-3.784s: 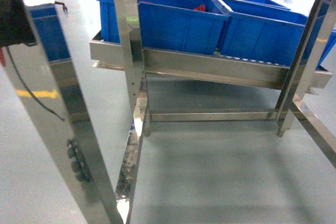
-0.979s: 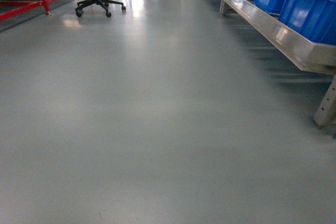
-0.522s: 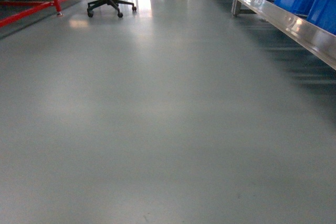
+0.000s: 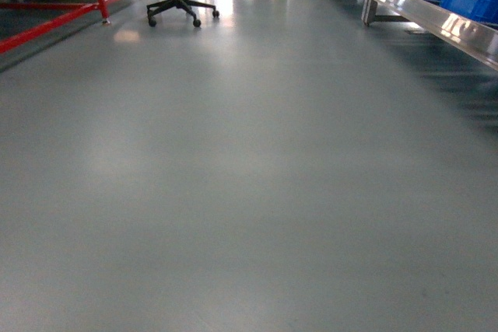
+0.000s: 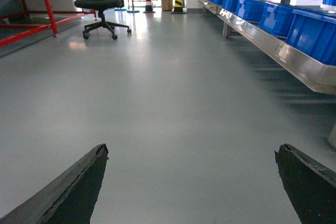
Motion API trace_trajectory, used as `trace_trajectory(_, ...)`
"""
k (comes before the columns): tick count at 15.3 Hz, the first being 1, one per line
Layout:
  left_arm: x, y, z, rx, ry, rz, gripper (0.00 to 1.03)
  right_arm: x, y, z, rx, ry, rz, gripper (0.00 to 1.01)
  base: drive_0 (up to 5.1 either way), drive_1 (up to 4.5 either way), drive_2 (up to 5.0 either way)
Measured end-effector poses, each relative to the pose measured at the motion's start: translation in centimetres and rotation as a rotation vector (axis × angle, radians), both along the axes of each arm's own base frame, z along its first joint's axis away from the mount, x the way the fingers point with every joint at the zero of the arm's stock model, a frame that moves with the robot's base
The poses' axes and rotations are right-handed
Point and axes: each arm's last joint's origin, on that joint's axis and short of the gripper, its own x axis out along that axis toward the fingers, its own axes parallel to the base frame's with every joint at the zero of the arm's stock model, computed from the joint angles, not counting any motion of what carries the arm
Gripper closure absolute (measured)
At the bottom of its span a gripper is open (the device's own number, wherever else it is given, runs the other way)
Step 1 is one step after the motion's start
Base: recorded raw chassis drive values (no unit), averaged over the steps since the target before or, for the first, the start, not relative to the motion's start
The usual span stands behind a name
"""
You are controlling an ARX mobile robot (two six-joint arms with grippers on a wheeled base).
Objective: Pick capacitor and pack into box
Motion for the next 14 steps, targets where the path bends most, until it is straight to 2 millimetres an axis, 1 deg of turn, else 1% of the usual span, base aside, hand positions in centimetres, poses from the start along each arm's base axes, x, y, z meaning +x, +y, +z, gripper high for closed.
trace_trajectory(14,0.00,0.01,0.01,0.000,-0.001,0.002,0.60,0.00,0.00,-0.02,0.000,0.002,0.000,0.03,-5.0,2.42,2.4)
